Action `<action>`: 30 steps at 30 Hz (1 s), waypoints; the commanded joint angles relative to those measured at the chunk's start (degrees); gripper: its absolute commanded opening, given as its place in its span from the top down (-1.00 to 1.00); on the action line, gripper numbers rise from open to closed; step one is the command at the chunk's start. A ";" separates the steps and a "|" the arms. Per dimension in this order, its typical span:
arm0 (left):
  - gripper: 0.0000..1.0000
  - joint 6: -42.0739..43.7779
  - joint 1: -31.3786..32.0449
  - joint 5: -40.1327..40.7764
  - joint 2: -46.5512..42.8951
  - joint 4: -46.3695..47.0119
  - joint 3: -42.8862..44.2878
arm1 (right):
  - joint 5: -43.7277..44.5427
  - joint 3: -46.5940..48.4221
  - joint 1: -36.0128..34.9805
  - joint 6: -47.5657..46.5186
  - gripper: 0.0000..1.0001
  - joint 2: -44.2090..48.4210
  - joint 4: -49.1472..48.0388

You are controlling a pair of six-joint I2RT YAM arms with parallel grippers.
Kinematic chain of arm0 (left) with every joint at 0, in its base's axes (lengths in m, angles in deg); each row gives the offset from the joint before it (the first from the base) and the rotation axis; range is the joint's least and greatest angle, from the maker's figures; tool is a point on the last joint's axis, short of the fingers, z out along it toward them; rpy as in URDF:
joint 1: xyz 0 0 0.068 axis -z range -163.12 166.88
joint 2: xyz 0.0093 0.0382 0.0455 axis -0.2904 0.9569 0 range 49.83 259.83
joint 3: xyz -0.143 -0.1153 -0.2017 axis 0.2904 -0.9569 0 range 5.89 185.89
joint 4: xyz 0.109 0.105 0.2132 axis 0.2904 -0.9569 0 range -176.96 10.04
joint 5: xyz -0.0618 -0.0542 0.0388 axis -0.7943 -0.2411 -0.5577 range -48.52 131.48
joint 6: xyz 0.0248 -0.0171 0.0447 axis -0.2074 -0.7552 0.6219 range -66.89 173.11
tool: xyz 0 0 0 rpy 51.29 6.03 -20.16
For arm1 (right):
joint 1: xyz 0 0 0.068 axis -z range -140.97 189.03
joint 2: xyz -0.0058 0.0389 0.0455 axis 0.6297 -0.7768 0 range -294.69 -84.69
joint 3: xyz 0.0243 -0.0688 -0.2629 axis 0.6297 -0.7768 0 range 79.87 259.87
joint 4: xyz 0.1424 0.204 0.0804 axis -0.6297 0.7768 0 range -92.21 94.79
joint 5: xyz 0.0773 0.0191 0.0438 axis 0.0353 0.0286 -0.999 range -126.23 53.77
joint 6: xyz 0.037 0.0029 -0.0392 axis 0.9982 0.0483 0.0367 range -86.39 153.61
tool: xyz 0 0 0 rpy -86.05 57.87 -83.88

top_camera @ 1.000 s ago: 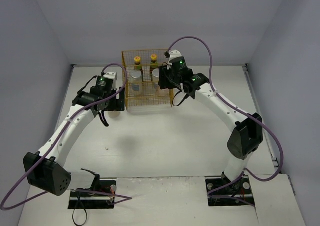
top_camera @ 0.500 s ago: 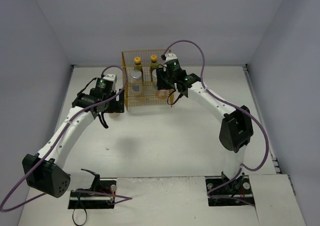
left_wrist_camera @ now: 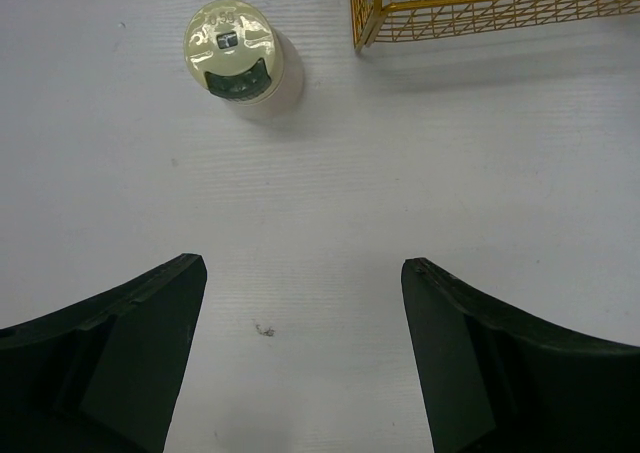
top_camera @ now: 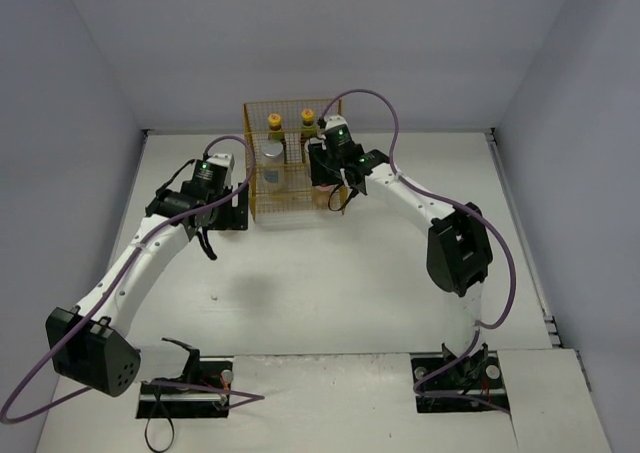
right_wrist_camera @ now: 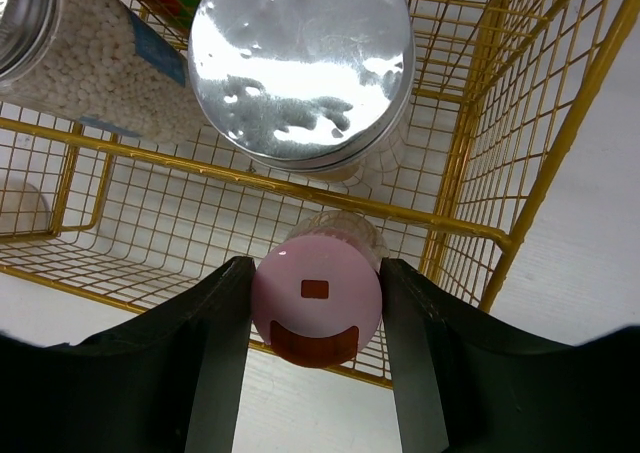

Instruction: Organize the condiment bottles

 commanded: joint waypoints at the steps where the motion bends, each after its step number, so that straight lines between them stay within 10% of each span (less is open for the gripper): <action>1: -0.60 0.02 -0.50 1.40 -2.17 1.83 1.00 | -0.09 2.24 -0.04 1.50 0.55 0.61 -0.69; 11: -0.60 0.64 -0.50 1.40 -2.09 3.40 0.38 | -0.53 3.73 -0.13 0.80 -0.32 4.65 3.00; 30: -0.60 -0.68 -4.28 2.90 8.72 10.79 3.54 | -7.21 -15.41 1.28 -4.13 -0.64 34.52 4.24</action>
